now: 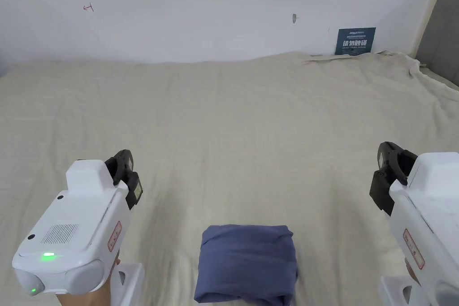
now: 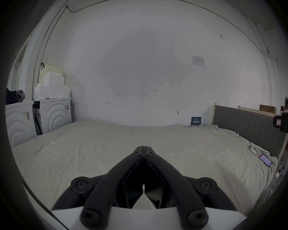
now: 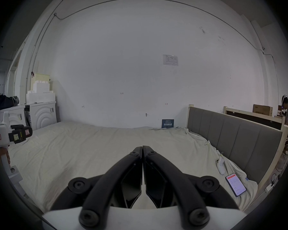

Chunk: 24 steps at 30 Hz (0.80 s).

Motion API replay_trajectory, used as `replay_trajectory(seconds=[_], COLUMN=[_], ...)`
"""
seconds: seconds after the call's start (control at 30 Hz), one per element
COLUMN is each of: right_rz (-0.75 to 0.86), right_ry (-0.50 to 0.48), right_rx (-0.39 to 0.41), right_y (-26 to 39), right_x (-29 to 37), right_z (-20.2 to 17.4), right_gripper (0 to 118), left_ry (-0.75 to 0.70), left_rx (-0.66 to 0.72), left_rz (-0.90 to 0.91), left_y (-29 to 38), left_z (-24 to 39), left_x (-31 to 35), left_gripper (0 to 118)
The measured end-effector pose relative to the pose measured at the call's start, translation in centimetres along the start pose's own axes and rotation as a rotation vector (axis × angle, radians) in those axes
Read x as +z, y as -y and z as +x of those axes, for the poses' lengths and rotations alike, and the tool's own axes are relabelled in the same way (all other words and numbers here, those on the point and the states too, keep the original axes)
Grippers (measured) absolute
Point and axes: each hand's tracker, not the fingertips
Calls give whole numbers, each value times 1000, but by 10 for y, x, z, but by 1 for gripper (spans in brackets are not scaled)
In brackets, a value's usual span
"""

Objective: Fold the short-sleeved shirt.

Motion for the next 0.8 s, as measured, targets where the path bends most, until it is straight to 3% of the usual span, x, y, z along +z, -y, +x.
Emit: replay_trajectory(seconds=[0.27,0.5,0.8], right_rz=[-30,-176,-368], right_ry=[-35,-106,-177], right_rx=[-34,-61,-18], right_y=[16,71,152], right_x=[-12,-36,-64], right_z=[-19,-63,-112], right_gripper=[0,0,0], left_ry=[13,26,36], left_rx=[7,33,38], left_rz=[-32,-74,-154], left_y=[8,20,42], left_z=[3,-4,-15], left_x=[-1,-3,-6], left_gripper=[0,0,0])
